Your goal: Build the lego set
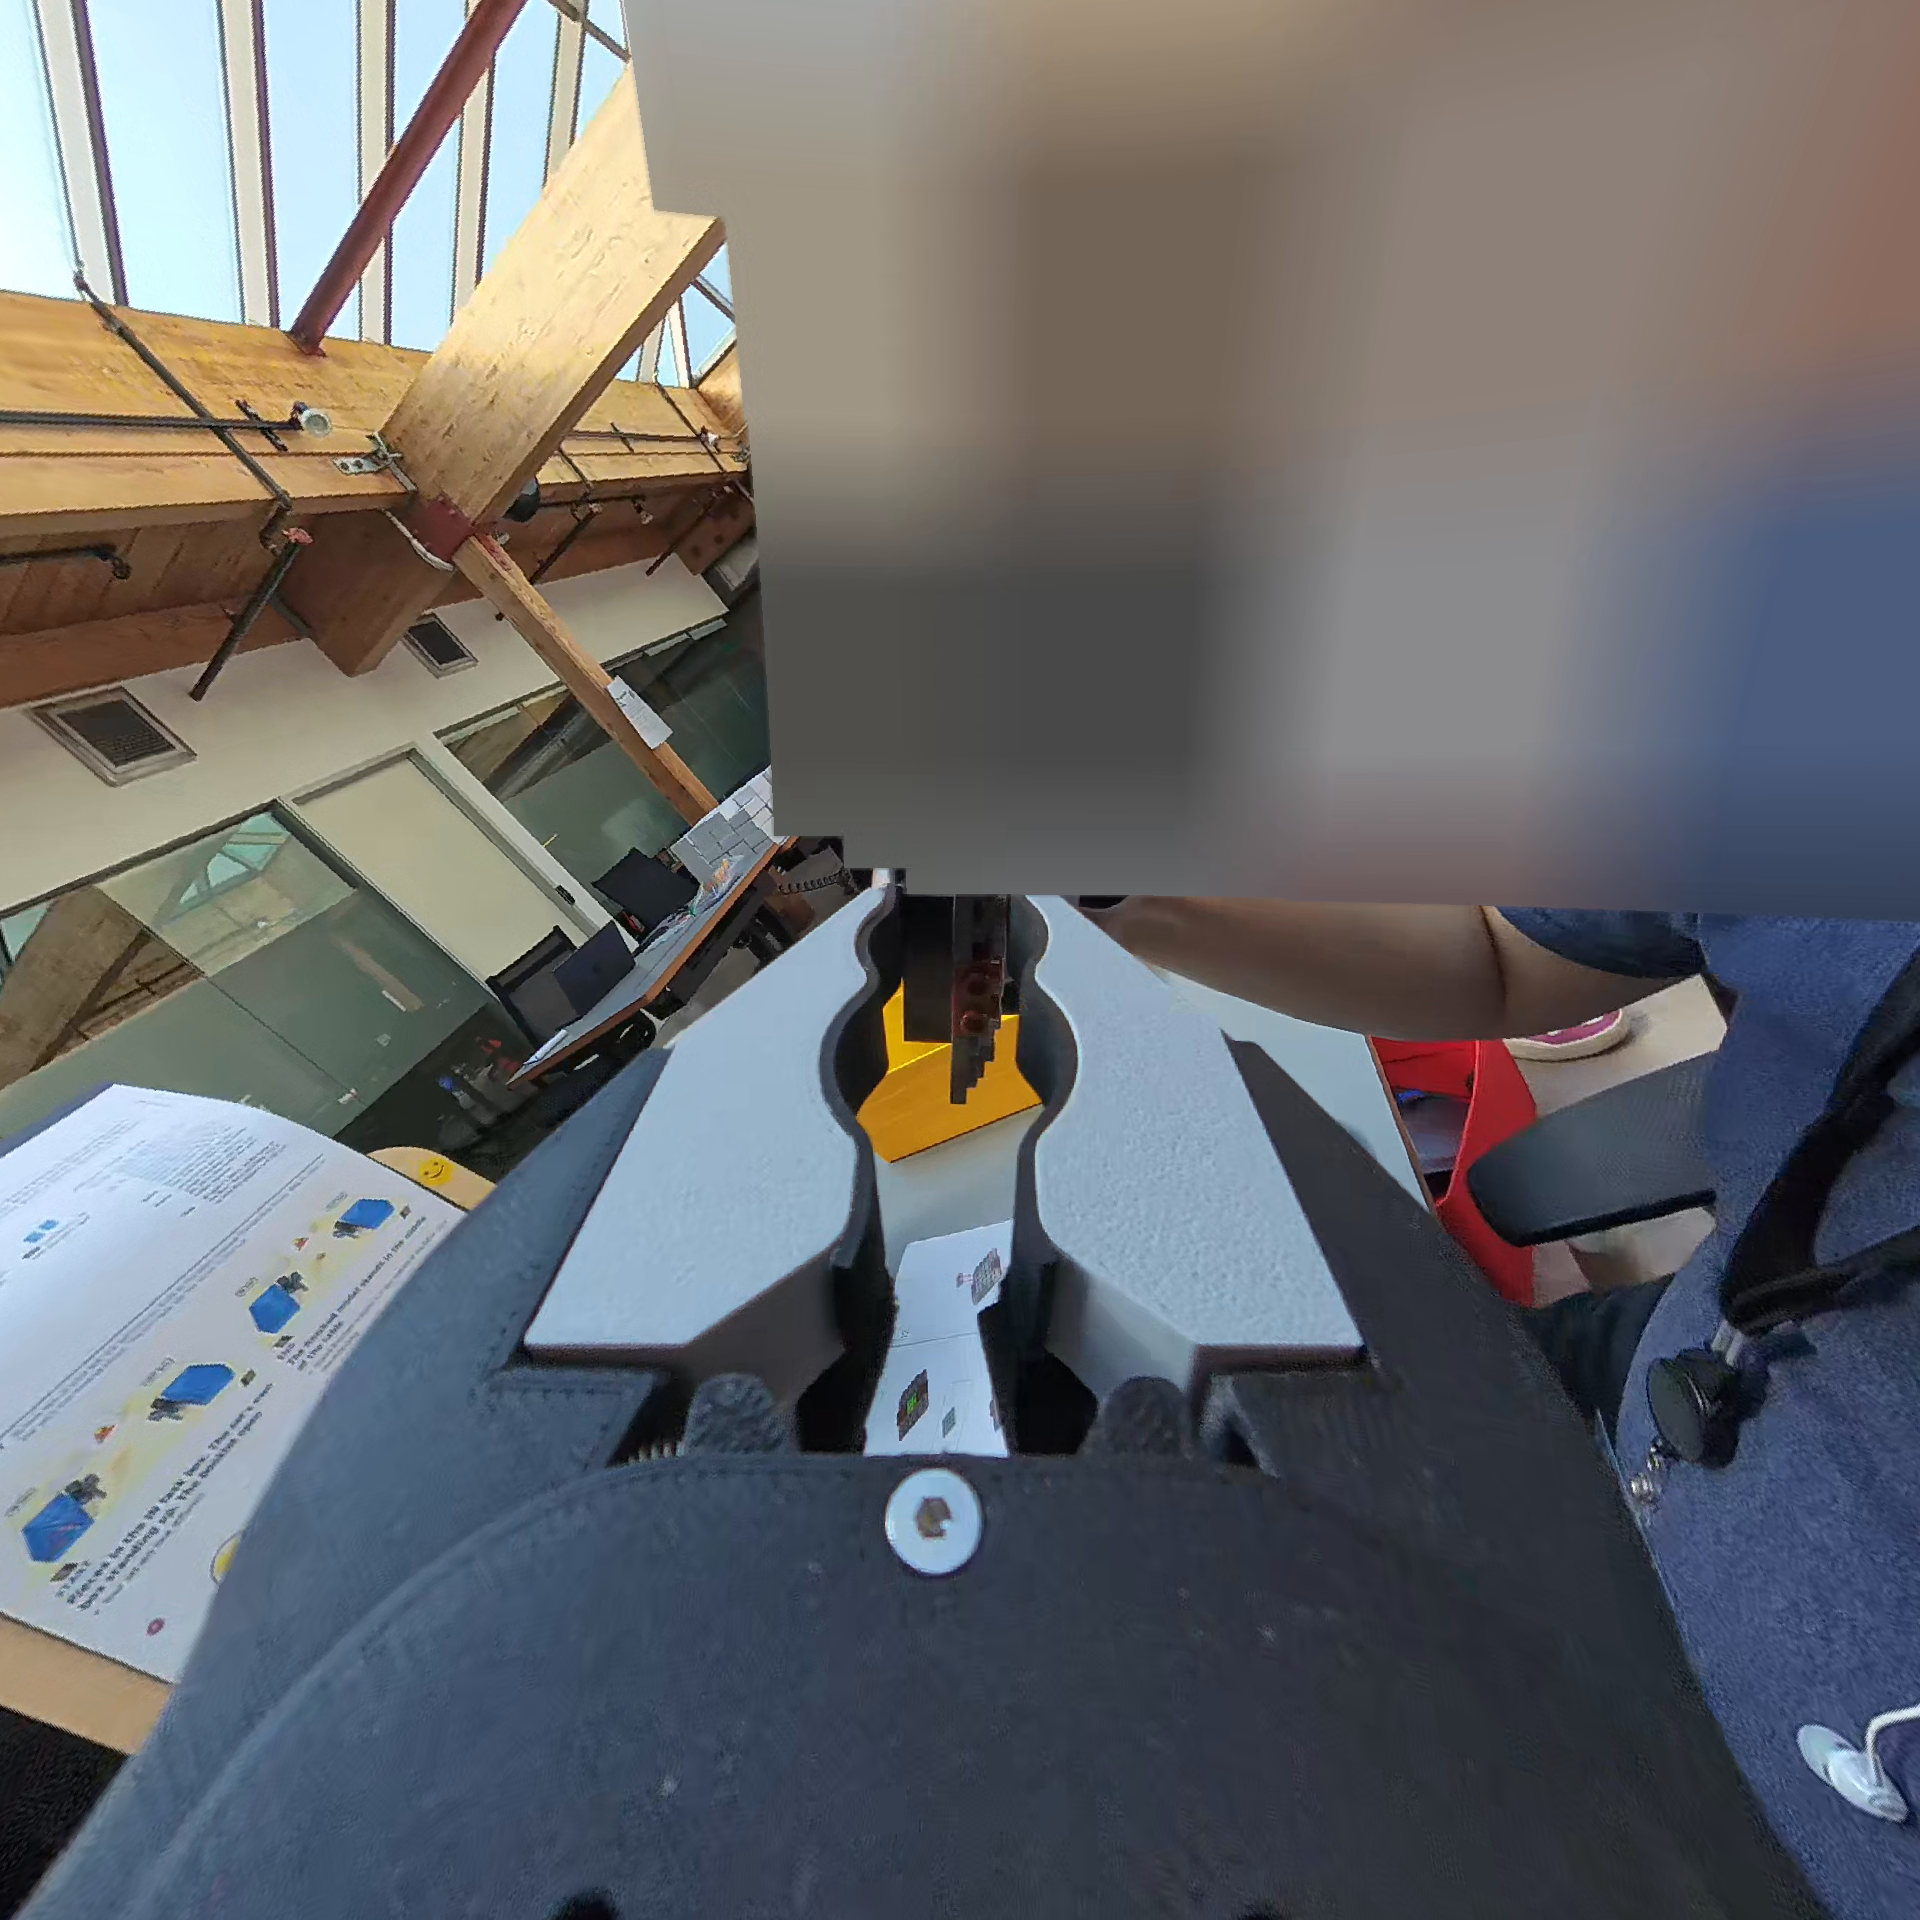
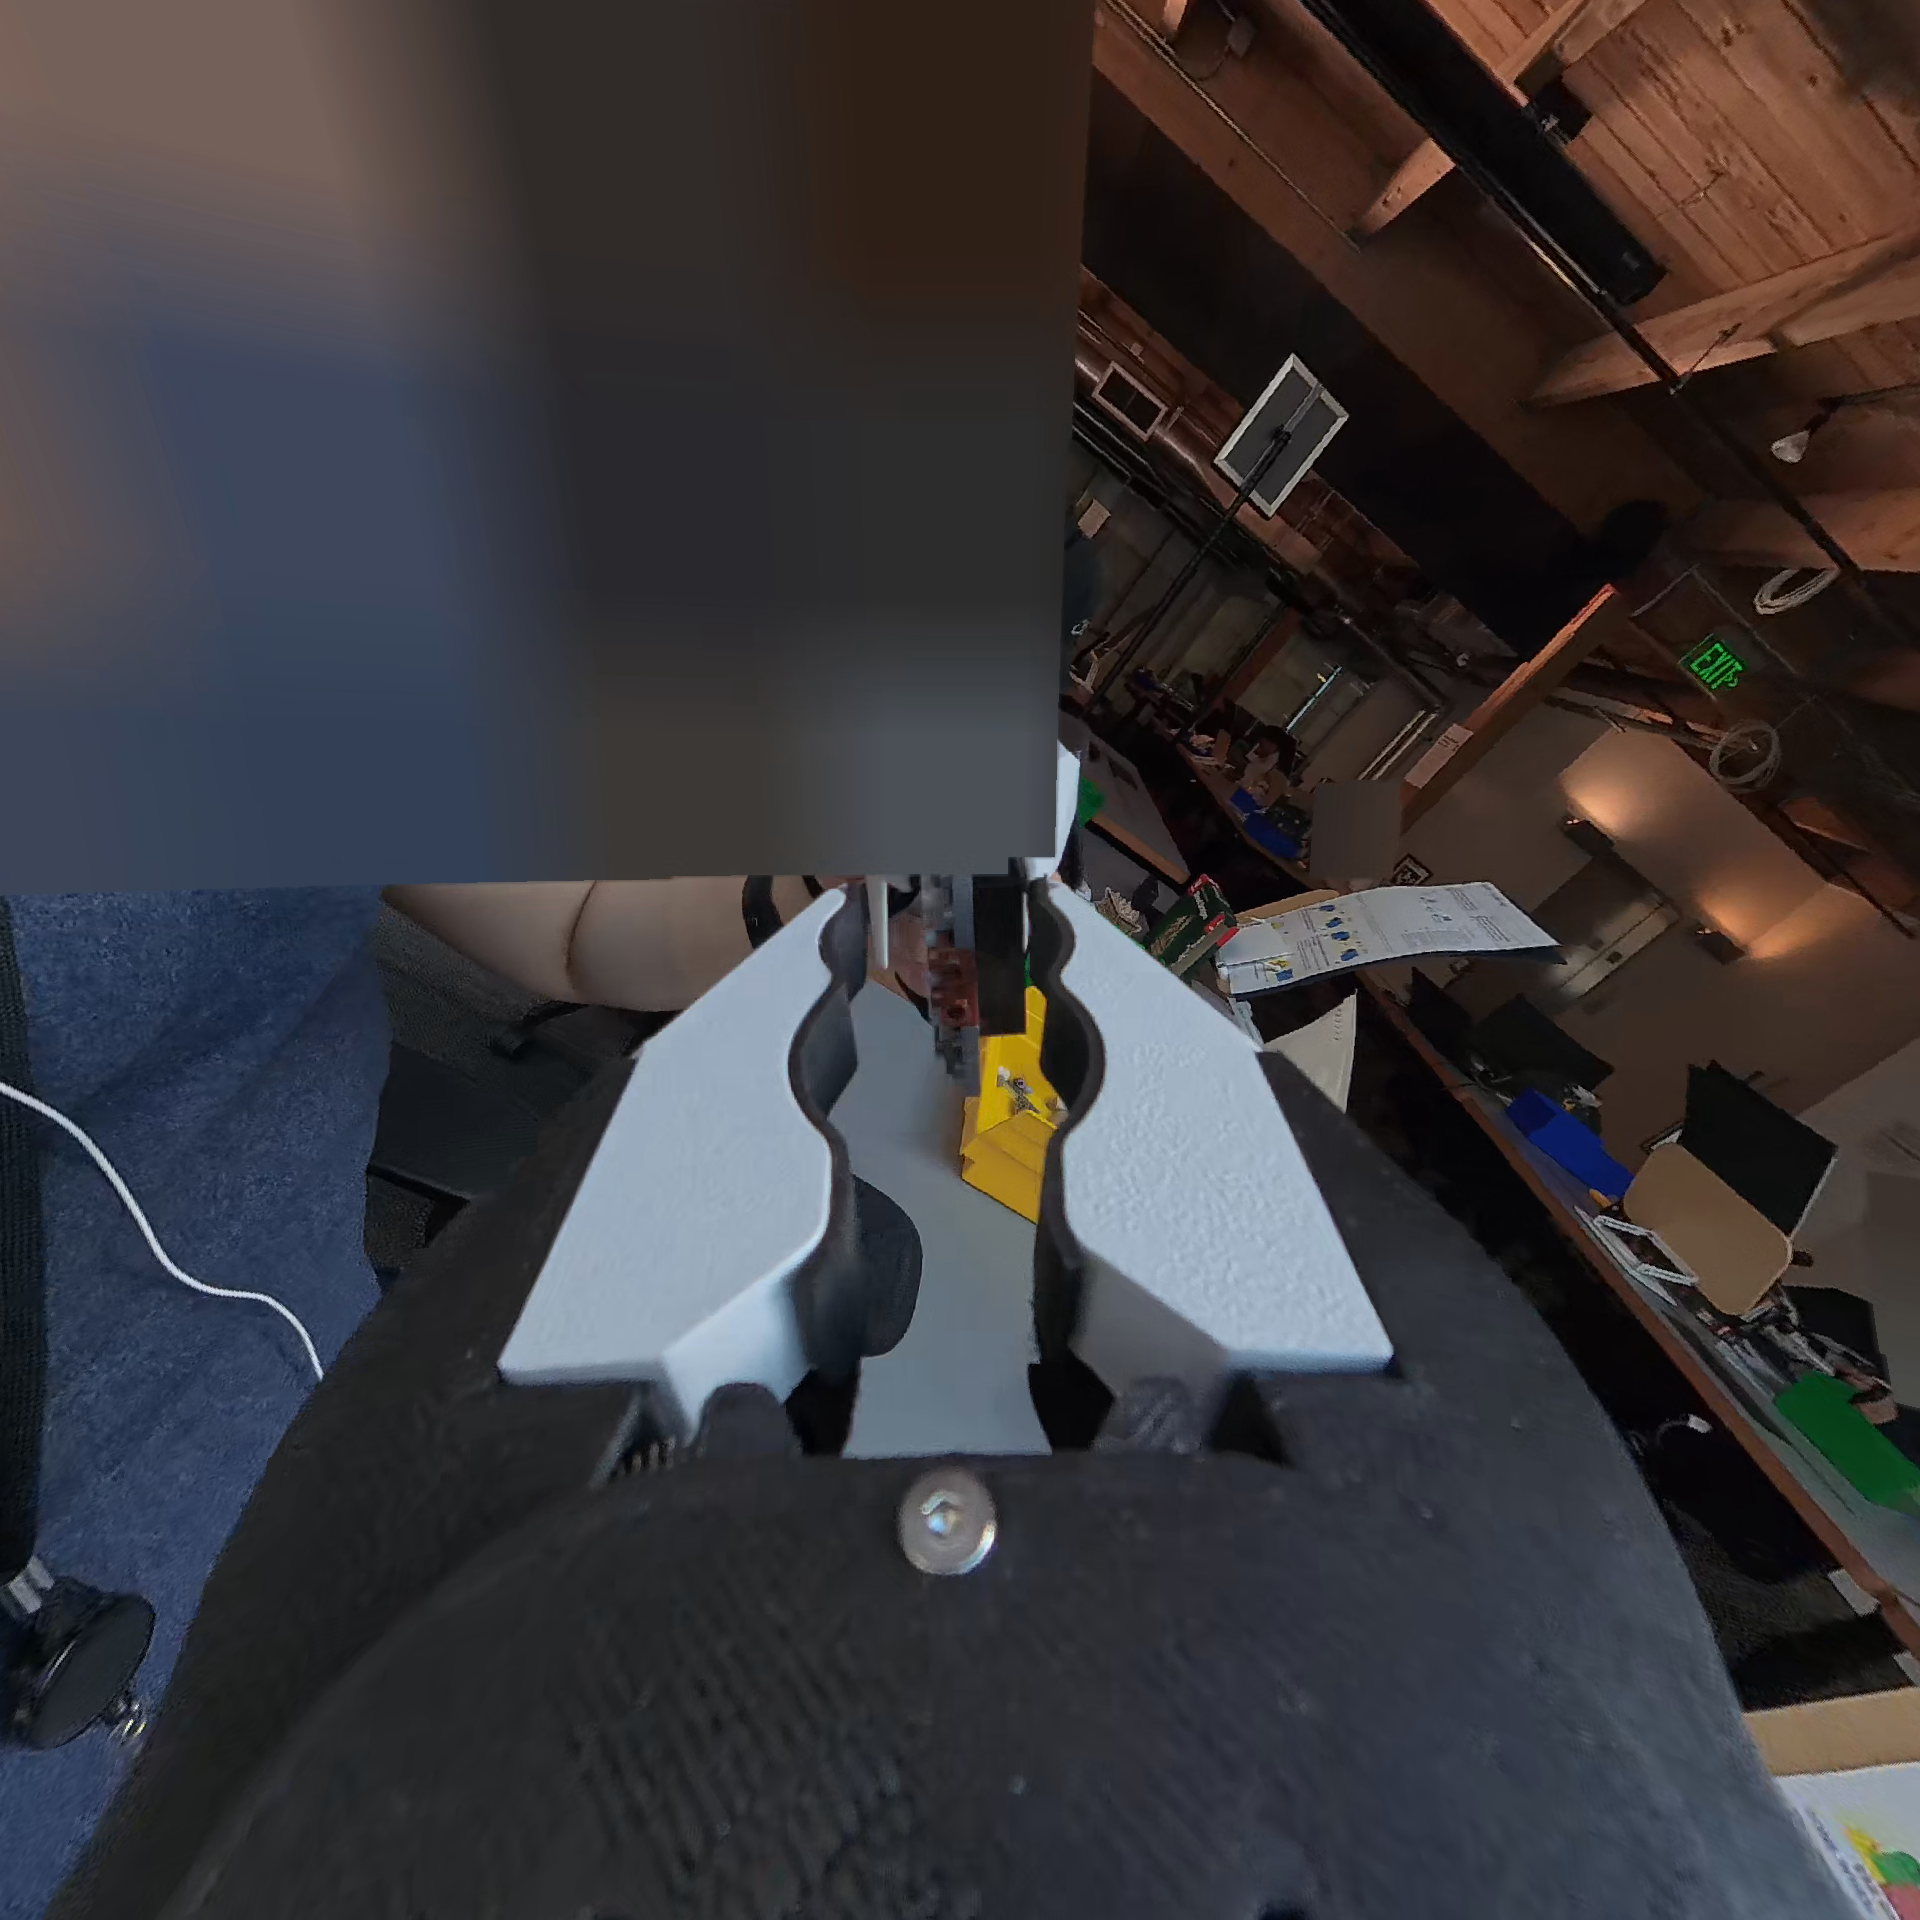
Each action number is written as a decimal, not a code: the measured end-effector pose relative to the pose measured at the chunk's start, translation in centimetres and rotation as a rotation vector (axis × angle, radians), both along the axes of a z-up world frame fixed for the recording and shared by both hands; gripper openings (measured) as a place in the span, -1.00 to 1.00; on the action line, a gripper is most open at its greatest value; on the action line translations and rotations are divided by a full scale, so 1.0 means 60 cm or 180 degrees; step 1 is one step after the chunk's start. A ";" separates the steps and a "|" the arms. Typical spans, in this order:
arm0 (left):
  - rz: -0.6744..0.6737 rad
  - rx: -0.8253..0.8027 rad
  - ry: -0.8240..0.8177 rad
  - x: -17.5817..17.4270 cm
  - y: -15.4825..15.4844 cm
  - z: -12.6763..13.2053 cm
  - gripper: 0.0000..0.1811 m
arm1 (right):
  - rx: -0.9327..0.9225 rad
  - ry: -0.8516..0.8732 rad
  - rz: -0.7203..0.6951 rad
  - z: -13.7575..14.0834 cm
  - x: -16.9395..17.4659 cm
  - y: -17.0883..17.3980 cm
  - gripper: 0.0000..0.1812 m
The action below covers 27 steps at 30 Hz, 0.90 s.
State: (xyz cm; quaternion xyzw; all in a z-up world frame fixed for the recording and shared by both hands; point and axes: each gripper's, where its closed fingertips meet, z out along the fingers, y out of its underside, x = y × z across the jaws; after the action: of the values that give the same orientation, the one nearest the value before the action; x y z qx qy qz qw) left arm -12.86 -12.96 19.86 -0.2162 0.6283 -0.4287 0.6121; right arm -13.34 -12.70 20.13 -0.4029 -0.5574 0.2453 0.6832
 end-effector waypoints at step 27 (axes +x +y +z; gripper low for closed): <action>-0.0111 -0.0321 0.0212 0.000 0.020 -0.007 -0.81 | -0.0424 0.0079 0.0035 -0.016 -0.004 0.032 -0.80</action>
State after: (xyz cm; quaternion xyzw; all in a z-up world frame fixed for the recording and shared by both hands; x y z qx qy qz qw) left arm -12.86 -11.75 19.42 -0.2500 0.6296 -0.4630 0.5716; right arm -13.58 -10.79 19.16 -0.4413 -0.5335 0.2906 0.6604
